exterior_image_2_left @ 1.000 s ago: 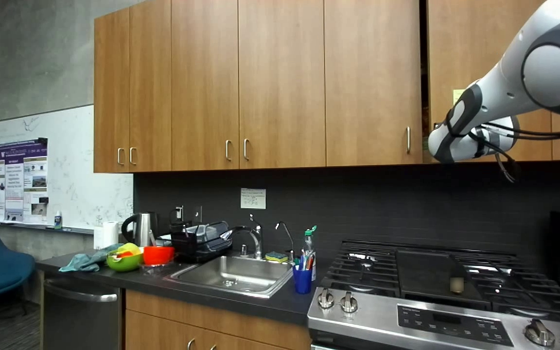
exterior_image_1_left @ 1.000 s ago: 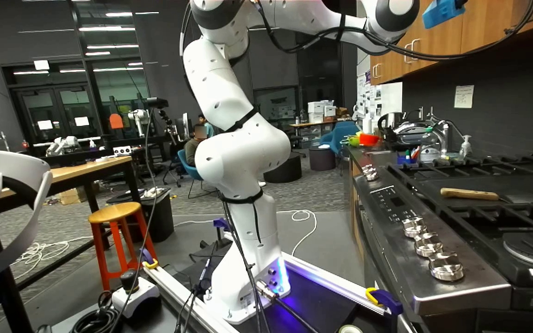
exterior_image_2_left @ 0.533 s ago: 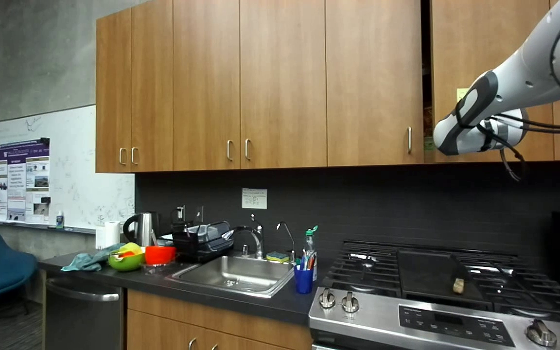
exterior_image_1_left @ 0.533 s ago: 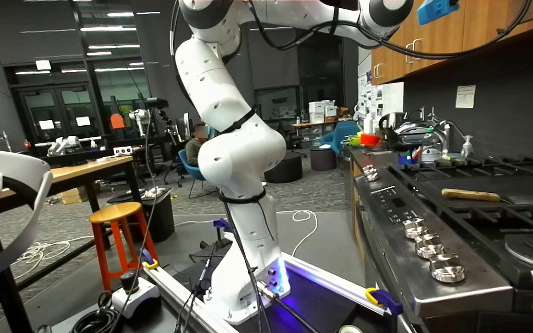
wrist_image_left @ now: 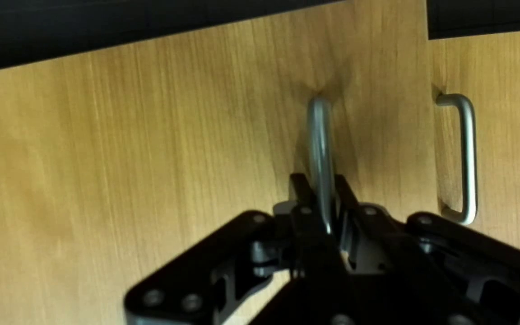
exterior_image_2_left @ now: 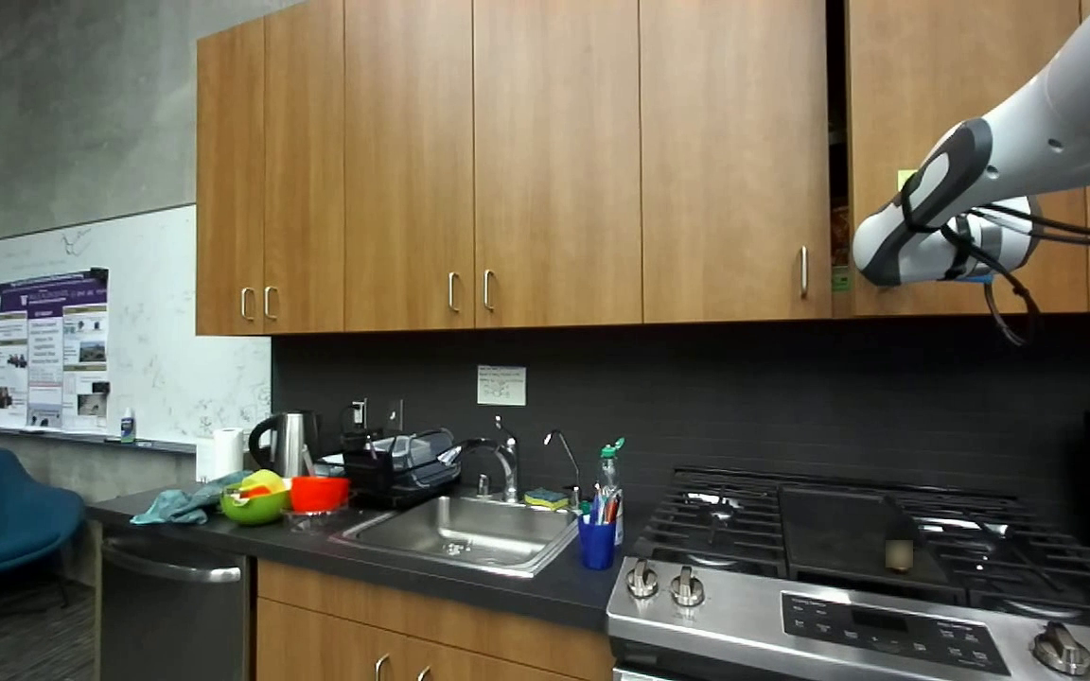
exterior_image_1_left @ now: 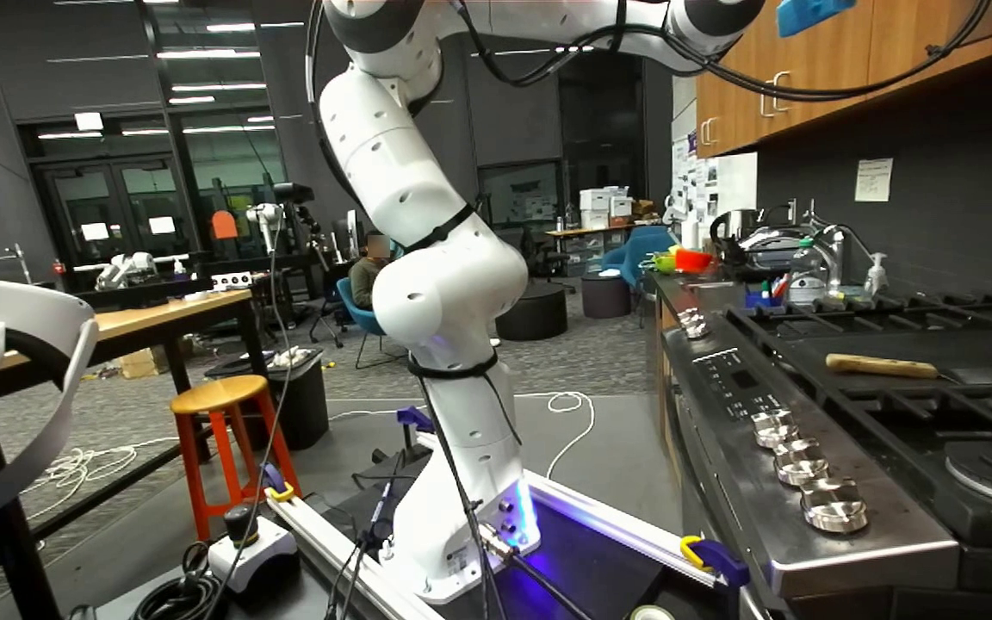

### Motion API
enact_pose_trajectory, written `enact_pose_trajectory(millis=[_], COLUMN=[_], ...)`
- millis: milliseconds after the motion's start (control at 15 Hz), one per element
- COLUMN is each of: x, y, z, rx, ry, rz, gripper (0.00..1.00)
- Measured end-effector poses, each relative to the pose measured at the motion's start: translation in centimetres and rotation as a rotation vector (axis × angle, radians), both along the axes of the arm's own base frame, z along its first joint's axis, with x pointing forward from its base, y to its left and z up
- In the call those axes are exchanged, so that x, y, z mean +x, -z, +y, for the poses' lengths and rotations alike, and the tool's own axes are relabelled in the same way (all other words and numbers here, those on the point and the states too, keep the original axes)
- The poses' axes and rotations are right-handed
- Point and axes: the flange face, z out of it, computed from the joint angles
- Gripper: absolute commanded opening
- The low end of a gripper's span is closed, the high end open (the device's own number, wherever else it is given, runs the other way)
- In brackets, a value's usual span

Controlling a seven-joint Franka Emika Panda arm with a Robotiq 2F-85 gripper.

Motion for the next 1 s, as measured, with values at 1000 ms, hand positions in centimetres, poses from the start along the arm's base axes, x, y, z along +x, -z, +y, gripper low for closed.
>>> enact_pose_trajectory(millis=[1000], x=[-0.7], y=[-0.2], z=[-1.9], rx=[0.016], ry=[0.020], rz=[0.017], gripper=[0.03])
